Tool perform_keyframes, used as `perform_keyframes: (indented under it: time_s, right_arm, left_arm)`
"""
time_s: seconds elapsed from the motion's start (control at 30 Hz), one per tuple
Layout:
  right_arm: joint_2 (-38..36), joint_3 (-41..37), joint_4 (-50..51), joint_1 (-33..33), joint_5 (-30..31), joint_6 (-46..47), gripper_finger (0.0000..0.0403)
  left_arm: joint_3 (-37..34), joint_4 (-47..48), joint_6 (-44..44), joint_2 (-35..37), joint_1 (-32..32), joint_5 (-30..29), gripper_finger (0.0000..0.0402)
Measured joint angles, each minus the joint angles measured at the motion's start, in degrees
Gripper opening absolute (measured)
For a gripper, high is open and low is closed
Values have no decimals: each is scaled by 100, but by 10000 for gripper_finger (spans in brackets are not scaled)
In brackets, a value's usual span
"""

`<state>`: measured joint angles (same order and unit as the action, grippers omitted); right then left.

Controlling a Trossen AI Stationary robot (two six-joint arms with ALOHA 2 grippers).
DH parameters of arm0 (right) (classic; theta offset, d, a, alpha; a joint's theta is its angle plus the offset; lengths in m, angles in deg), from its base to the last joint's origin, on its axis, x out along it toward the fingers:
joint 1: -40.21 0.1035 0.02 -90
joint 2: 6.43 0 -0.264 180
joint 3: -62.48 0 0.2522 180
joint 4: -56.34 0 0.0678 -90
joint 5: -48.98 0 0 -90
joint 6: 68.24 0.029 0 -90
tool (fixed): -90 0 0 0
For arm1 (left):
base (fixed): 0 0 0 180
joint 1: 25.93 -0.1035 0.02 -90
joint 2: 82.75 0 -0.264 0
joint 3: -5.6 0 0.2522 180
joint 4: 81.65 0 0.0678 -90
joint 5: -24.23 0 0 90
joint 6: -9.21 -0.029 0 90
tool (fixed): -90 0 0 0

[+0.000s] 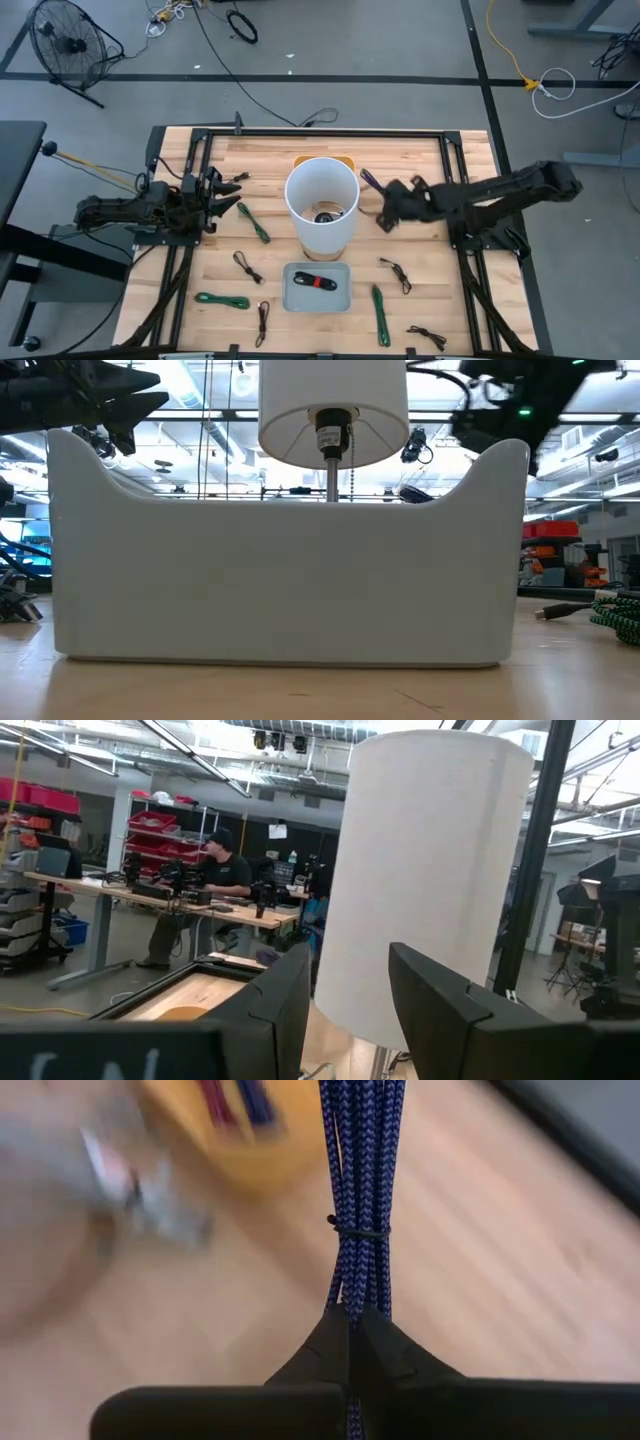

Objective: Pick & Place USB Port
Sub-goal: Put the purple charger cable into the yellow bin

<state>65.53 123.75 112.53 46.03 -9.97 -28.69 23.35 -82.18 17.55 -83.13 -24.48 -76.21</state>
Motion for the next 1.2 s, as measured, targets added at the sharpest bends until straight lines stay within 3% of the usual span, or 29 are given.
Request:
perform_keyframes:
  time_s: [0.13,0.27,0.53,0.87,1.2]
  right_arm:
    - [-5,0,-1291,-604,-145,-1145,0]
    - [126,7,-2617,-1119,-706,-1918,0]
    - [804,11,-4339,-1685,-1718,-2594,0]
    - [1700,11,-5136,-1925,-1997,-2820,0]
    - [1762,11,-5195,-1982,-2206,-2799,14]
  left_arm:
    - [0,-1,0,0,2,-4,144]
    - [0,-1,-4,0,2,-5,144]
    - [0,-6,-13,0,0,-2,144]
    - [0,-8,-15,0,0,-5,144]
    - [0,-6,-15,0,2,-44,144]
